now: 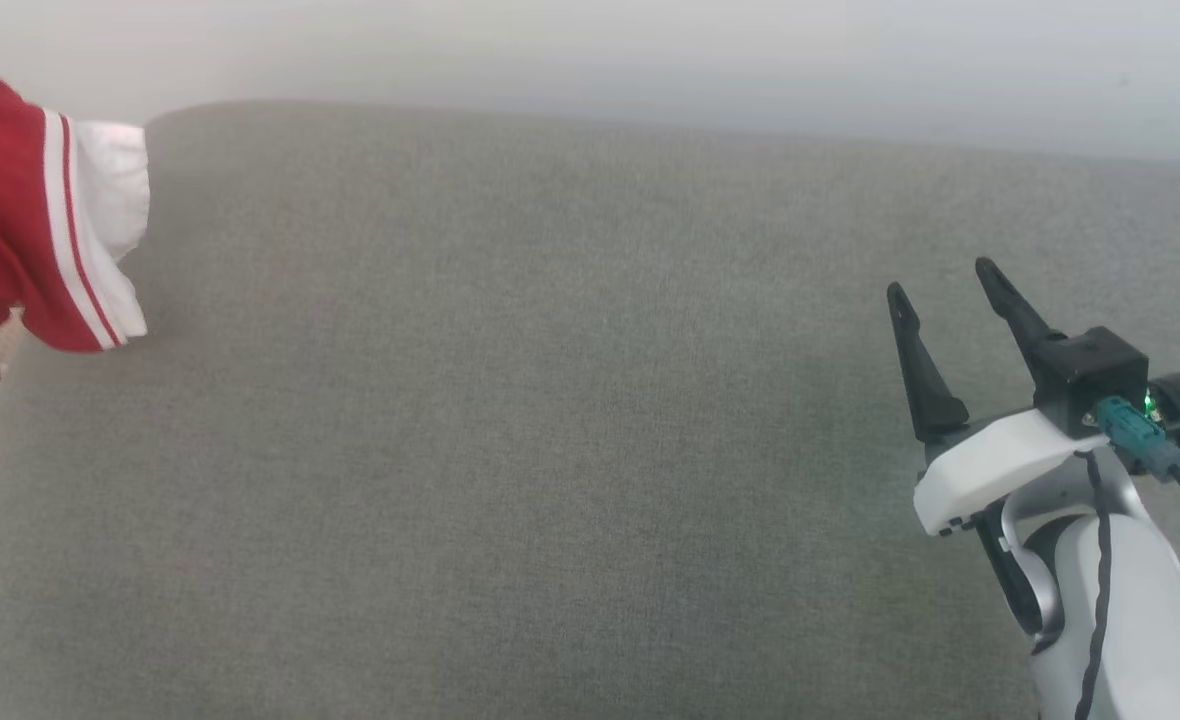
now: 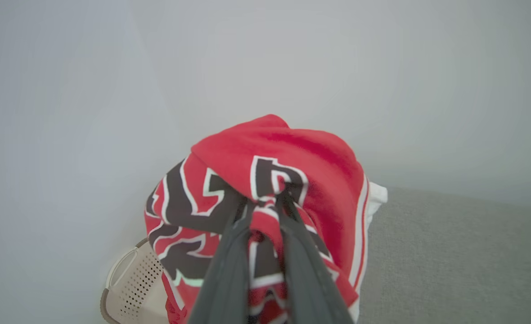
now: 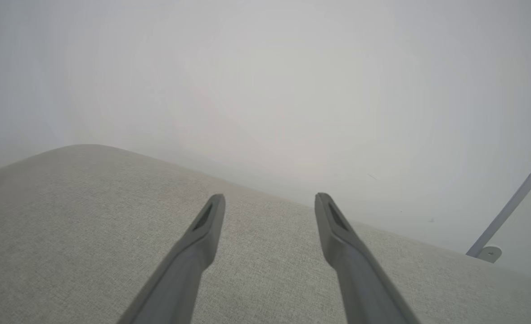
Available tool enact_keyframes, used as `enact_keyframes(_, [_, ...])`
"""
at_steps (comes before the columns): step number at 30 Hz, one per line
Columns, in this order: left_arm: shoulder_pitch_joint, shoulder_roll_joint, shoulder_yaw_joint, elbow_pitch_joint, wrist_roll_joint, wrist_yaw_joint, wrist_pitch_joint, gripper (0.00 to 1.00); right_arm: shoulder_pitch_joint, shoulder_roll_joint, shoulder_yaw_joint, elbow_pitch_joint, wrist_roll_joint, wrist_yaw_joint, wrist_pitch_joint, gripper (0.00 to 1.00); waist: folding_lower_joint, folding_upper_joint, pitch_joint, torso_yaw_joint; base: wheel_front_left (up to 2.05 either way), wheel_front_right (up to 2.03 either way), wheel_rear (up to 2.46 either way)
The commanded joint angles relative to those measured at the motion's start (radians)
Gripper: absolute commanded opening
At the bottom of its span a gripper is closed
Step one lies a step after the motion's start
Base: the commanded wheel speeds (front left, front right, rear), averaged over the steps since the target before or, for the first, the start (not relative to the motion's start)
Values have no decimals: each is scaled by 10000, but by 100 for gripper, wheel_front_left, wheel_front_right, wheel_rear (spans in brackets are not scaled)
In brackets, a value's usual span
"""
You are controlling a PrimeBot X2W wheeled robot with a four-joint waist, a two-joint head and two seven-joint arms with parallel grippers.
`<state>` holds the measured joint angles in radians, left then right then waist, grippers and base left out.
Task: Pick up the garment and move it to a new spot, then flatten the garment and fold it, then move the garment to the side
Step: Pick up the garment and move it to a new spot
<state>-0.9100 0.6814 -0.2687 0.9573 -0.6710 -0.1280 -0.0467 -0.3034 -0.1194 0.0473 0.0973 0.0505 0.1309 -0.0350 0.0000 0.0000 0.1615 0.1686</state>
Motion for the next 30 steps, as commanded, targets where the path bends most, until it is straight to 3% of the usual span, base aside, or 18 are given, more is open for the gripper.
enact_keyframes(1, [-186, 72, -25, -150, -63, -15, -27, 0, 135, 54, -39, 39, 18, -3, -62, 100, 0, 0, -215, -18, 0, 0, 0])
enact_keyframes(9, [60, 823, -423, -2143, -330, -16, 656, 0, 308, 218, -258, 233, 62, -3, -318, 100, 0, 0, -738, -212, 0, 0, 0])
enact_keyframes(13, [402, 1095, -338, -3810, -581, 76, 1263, 0, 267, 253, -453, 288, 90, -3, -487, 100, 0, 0, -839, -575, 0, 0, 0])
enact_keyframes(20, [1220, 1381, -297, -6533, -873, 928, 2339, 0, 111, 119, -889, 376, -50, -3, -647, 100, 0, 0, -812, -1374, 0, 0, 0])
enact_keyframes(30, [2370, 1339, -638, -10060, -1136, 2303, 4014, 0, 226, 122, -1743, 420, -201, -3, -846, 100, 0, 0, -705, -2481, 0, 0, 0])
